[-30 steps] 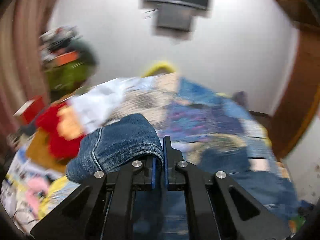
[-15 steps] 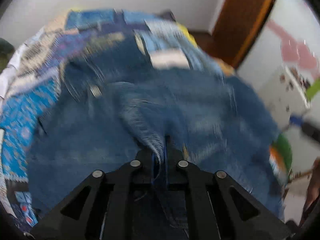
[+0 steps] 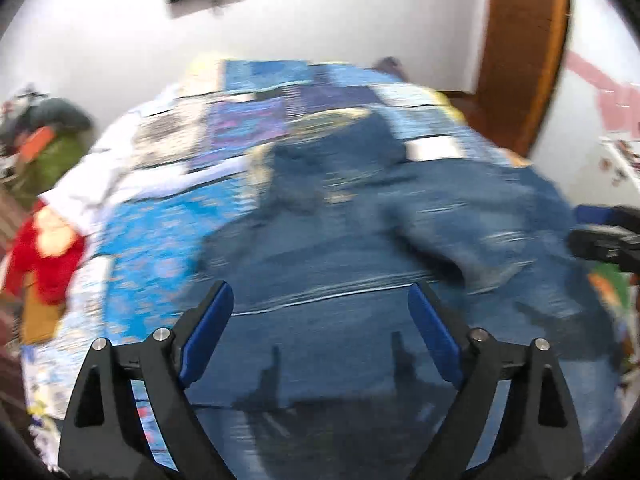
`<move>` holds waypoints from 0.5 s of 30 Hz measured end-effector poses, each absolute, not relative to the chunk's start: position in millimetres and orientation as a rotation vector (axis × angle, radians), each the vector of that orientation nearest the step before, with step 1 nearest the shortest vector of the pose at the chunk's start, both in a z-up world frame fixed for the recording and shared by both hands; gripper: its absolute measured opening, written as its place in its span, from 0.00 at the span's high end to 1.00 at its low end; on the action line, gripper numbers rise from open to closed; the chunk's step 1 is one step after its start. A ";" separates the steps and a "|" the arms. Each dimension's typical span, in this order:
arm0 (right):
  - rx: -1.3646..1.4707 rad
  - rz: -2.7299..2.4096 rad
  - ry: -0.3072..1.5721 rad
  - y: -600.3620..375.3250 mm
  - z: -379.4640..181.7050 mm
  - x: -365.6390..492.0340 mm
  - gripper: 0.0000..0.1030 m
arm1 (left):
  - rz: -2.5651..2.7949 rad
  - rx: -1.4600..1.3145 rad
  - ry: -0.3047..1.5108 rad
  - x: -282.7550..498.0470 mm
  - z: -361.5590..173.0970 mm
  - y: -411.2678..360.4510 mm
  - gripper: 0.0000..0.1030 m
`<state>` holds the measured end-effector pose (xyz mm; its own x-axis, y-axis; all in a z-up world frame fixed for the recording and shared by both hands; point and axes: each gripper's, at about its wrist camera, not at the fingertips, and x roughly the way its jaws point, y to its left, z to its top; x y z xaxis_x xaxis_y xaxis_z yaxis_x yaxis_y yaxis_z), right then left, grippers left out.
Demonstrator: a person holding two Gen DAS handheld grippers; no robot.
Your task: Fold large clothes
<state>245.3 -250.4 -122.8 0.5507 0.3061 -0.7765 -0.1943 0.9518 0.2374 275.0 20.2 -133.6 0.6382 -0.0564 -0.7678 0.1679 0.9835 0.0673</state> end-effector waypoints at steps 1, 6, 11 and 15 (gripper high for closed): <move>0.106 0.330 0.947 -236.0 -123.2 251.4 0.00 | -0.089 0.139 0.882 276.9 -138.3 32.6 0.13; 0.013 0.418 0.988 -176.3 -137.3 284.4 0.00 | 0.055 0.076 0.988 290.6 -182.0 90.1 0.13; -0.080 0.409 1.090 -133.3 -174.1 327.4 0.00 | 0.074 -0.009 1.111 296.0 -232.6 112.4 0.13; -0.156 0.333 1.124 -129.0 -198.3 346.3 0.00 | 0.052 -0.040 1.139 291.9 -257.6 108.8 0.10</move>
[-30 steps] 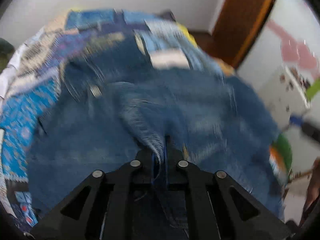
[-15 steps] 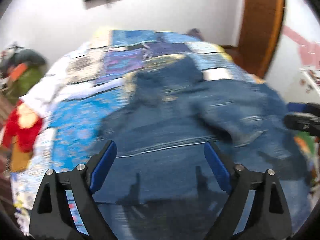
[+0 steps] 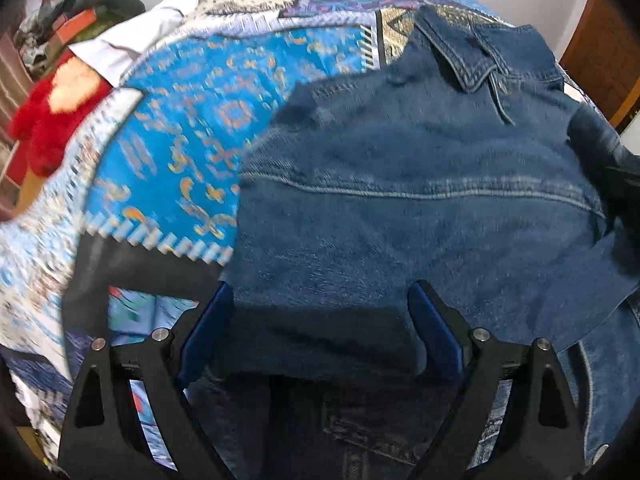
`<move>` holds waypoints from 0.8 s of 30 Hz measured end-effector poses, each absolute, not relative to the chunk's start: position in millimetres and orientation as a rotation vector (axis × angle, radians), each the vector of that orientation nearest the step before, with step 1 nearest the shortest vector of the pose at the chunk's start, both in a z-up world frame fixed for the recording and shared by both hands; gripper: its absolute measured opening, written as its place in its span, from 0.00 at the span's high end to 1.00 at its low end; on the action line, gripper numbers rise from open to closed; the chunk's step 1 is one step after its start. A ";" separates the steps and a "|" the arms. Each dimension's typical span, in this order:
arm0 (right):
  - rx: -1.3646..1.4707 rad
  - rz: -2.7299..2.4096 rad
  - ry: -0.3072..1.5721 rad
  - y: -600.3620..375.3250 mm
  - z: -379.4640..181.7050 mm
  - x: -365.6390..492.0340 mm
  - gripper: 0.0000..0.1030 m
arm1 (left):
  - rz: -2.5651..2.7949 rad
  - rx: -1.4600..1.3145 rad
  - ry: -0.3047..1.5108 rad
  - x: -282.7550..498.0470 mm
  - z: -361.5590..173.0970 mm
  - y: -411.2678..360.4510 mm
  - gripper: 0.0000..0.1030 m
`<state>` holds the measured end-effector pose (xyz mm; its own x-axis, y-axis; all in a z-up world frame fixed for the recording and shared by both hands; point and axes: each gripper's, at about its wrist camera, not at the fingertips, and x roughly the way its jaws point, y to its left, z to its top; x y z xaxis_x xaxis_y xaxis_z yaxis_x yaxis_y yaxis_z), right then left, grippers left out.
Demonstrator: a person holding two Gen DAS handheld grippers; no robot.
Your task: Fold large clothes
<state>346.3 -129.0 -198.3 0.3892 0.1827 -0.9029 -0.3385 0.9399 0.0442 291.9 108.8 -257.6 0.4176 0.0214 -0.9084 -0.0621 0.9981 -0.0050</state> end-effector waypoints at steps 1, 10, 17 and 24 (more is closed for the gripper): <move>-0.160 0.330 1.130 -132.5 -201.2 348.3 0.01 | 0.059 -0.032 1.134 290.1 -259.8 106.9 0.09; -0.101 0.379 1.062 -164.2 -183.3 332.6 0.75 | 0.070 -0.032 1.152 287.6 -251.7 105.0 0.08; -0.092 0.402 0.826 -166.9 -120.6 301.8 0.83 | 0.047 0.036 0.992 292.7 -190.2 89.0 0.08; -0.113 0.374 0.797 -186.4 -110.2 285.7 0.83 | 0.000 0.042 1.051 305.1 -210.1 61.1 0.08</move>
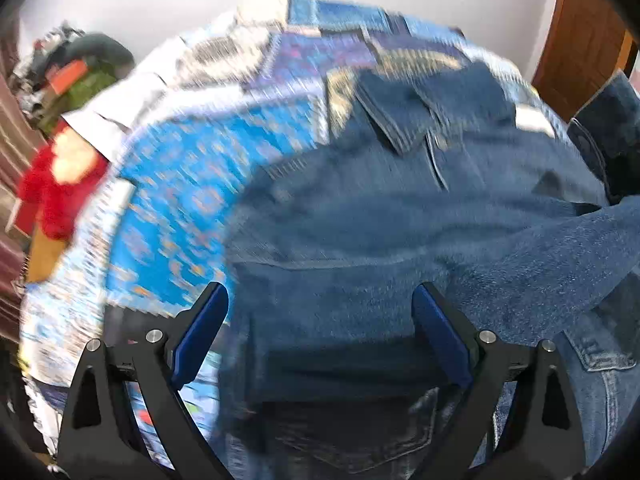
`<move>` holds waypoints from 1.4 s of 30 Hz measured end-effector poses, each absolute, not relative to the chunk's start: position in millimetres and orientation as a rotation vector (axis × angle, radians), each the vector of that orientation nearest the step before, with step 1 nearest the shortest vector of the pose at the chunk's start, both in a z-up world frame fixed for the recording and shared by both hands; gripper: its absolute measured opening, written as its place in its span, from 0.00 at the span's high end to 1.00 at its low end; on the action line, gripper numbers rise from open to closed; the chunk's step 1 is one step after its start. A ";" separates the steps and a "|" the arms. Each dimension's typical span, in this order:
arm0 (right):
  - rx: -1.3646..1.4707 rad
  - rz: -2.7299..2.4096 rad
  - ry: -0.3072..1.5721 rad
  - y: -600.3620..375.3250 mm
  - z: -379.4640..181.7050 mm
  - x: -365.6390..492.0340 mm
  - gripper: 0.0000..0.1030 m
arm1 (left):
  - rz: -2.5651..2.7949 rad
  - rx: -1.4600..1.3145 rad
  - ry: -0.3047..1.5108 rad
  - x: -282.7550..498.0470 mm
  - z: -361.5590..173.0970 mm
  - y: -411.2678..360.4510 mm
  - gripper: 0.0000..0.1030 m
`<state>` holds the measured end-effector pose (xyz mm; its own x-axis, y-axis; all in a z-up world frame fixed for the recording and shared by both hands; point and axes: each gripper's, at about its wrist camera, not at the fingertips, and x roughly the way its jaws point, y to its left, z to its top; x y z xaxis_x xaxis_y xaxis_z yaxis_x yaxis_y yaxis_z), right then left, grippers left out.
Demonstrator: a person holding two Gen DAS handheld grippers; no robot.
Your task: Fold large clothes
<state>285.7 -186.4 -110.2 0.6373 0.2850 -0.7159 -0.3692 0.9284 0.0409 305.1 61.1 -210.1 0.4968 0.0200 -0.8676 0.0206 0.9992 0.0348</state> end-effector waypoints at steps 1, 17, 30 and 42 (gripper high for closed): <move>-0.124 0.350 0.825 -191.4 -119.7 285.6 0.83 | -0.005 0.043 1.084 305.3 -221.3 57.7 0.08; -0.107 0.113 1.019 -280.0 -173.5 271.5 0.20 | -0.019 0.006 1.135 289.5 -255.9 58.3 0.01; 0.172 0.168 1.035 -334.4 -145.2 251.3 0.19 | -0.061 0.051 1.128 272.7 -214.5 87.8 0.02; 0.171 0.215 1.049 -306.6 -161.7 310.5 0.20 | -0.009 -0.082 1.182 363.4 -220.4 115.6 0.02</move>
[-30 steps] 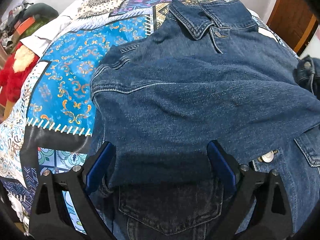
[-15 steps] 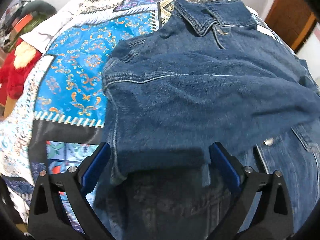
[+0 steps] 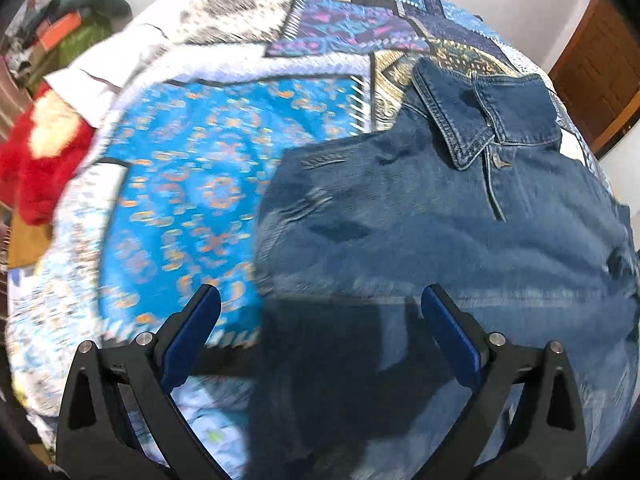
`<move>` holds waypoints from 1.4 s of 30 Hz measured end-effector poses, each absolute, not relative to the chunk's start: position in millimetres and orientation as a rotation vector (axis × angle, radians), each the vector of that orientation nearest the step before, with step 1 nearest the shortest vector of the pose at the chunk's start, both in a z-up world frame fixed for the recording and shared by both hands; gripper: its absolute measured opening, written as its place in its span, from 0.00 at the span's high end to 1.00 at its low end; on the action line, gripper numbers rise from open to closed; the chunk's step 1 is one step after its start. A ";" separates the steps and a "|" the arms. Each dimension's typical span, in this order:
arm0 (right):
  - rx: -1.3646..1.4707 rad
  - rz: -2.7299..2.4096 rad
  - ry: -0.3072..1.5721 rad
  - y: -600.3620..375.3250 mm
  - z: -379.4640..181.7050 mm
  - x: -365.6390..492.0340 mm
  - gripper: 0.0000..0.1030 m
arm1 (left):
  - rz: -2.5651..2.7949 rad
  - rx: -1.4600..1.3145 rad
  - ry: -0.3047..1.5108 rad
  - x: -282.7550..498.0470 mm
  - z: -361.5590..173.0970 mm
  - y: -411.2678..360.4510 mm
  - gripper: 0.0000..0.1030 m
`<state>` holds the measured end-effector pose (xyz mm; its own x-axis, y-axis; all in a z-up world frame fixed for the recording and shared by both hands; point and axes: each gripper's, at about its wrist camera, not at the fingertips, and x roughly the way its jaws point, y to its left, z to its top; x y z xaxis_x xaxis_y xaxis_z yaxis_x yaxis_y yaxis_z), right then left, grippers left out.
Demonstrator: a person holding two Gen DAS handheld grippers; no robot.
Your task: Fold large clothes
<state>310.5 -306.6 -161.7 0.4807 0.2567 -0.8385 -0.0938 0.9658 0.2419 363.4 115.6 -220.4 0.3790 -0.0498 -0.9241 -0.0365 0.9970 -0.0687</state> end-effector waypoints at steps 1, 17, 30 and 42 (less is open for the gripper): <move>0.172 0.226 1.075 -302.7 -172.9 315.6 0.23 | -0.010 -0.081 1.191 367.7 -227.0 110.2 0.02; -0.024 0.267 0.808 -276.5 -129.2 288.4 0.78 | 0.039 -0.211 1.197 348.7 -274.0 108.9 0.00; -0.280 0.027 0.931 -287.3 -180.5 304.9 0.10 | 0.066 -0.126 1.174 350.8 -273.5 92.5 0.00; -0.149 -0.029 0.863 -351.9 -120.1 245.3 0.08 | 0.074 0.032 1.062 336.8 -204.3 61.0 0.00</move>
<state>245.3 -351.9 -120.1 0.6502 -0.0859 -0.7549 -0.0351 0.9891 -0.1427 336.8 61.0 -204.3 0.4853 0.0767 -0.8710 -0.0455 0.9970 0.0624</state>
